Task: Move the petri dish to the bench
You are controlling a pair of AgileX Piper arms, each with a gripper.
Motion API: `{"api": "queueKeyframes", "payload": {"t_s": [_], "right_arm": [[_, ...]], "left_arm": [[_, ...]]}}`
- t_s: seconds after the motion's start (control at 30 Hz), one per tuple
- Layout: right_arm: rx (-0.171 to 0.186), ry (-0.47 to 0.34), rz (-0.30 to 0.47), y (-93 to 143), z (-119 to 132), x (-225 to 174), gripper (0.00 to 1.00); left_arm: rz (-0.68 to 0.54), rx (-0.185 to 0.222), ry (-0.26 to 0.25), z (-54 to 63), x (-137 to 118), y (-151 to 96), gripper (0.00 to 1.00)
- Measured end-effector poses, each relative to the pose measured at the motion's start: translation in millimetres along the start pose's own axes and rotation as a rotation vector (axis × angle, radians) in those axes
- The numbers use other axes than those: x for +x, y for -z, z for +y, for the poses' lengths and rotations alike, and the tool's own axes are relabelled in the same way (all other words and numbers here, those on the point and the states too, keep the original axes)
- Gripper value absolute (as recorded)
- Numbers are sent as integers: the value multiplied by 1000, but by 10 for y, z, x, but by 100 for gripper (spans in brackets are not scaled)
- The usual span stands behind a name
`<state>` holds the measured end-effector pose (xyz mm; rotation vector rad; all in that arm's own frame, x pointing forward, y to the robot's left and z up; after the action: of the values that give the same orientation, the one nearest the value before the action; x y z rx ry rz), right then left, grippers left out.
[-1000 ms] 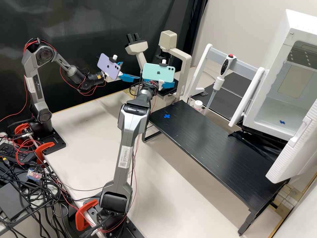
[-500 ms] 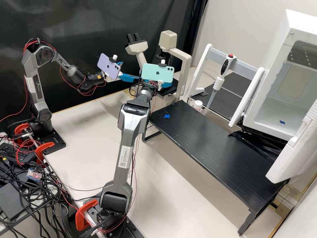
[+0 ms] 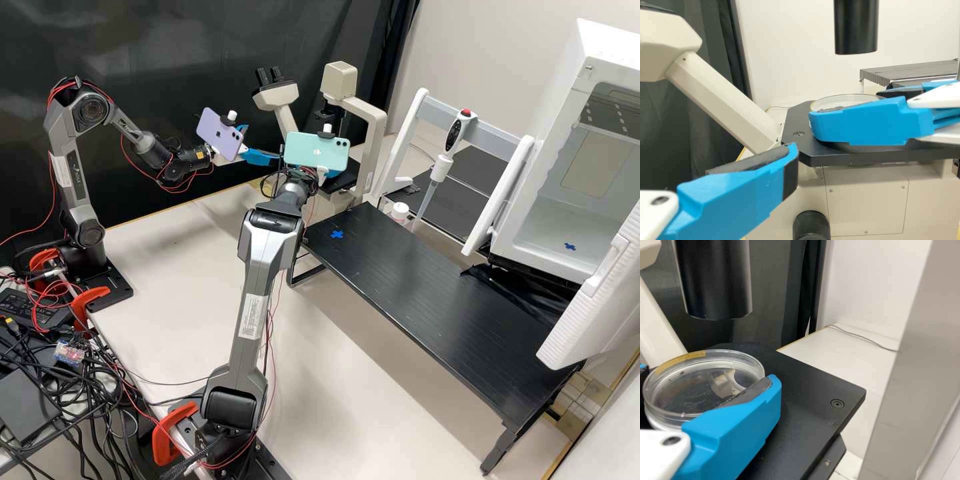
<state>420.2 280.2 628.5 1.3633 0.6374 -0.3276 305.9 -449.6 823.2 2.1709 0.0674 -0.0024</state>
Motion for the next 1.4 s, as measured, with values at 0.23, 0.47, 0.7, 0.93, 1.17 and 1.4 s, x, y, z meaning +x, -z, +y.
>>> {"api": "queueKeyframes", "payload": {"t_s": [0.23, 0.47, 0.7, 0.93, 1.17, 1.4], "right_arm": [[7, 17, -8, -39, -49, 4, 0], [6, 30, -8, -41, -58, -65, 0], [9, 42, -15, -66, -40, -234, 0], [17, 38, -27, -94, 41, -513, 0], [31, 6, -10, -21, 182, -964, 0], [63, -50, -50, -170, 145, -1451, 0]], "left_arm": [[0, 0, 0, 0, 0, 0, 100], [0, 0, -1, 1, 0, 0, 100], [0, 0, -1, 1, 0, 0, 100], [0, 0, -1, 1, 0, 0, 100], [0, 0, -1, 1, 0, 0, 100], [0, 0, -1, 1, 0, 0, 100]]}}
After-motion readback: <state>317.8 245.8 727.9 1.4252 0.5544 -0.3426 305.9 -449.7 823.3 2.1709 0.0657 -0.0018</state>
